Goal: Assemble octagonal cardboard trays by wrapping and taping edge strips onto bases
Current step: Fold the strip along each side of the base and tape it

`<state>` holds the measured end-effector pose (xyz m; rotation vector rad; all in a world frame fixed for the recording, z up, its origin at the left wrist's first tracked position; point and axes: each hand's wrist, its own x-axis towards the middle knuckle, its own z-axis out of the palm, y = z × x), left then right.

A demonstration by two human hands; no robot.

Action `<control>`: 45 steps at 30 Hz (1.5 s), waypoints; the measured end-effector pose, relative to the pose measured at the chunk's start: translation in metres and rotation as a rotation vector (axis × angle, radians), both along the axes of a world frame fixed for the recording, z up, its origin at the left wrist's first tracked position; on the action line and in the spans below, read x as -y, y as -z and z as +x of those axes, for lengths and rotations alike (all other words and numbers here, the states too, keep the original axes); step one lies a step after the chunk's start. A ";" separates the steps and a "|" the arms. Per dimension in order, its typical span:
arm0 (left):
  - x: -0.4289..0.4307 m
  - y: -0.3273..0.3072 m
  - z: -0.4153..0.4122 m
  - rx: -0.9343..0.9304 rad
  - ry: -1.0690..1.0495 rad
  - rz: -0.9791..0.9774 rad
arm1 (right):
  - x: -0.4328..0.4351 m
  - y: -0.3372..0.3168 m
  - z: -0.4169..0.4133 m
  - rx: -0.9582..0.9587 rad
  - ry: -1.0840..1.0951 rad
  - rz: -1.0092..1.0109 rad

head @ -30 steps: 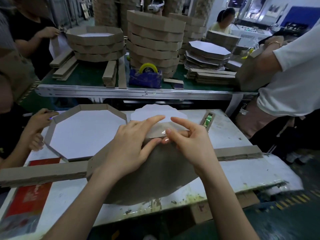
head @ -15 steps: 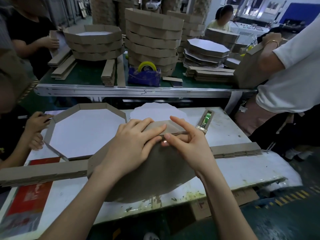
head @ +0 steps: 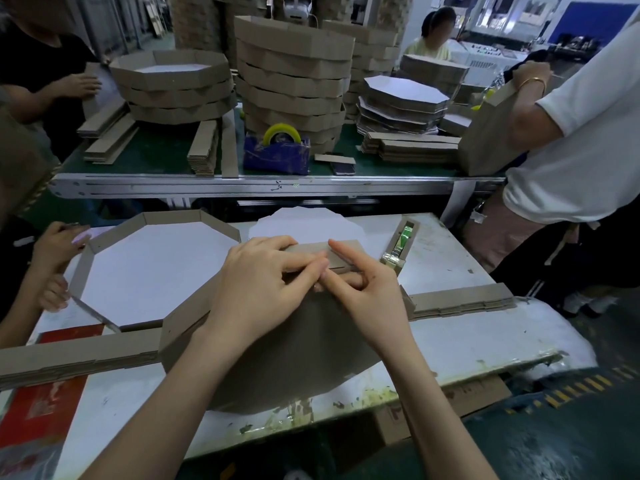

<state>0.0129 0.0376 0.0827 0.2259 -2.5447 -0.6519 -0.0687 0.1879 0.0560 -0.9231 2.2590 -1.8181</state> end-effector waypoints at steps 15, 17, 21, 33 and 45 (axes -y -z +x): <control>0.006 0.001 -0.008 -0.096 -0.039 -0.083 | -0.010 0.003 -0.013 -0.199 0.025 0.261; 0.008 0.002 -0.006 -0.083 -0.047 -0.130 | -0.016 -0.004 -0.016 -0.145 -0.100 0.142; 0.016 0.005 -0.002 -0.016 -0.071 -0.222 | -0.019 -0.021 -0.043 -0.185 0.090 -0.044; 0.013 -0.014 -0.008 0.177 -0.134 -0.411 | -0.006 -0.028 -0.084 -0.032 -0.393 0.412; 0.019 -0.018 -0.005 0.074 -0.035 -0.256 | -0.019 -0.061 -0.095 -0.119 -0.322 0.485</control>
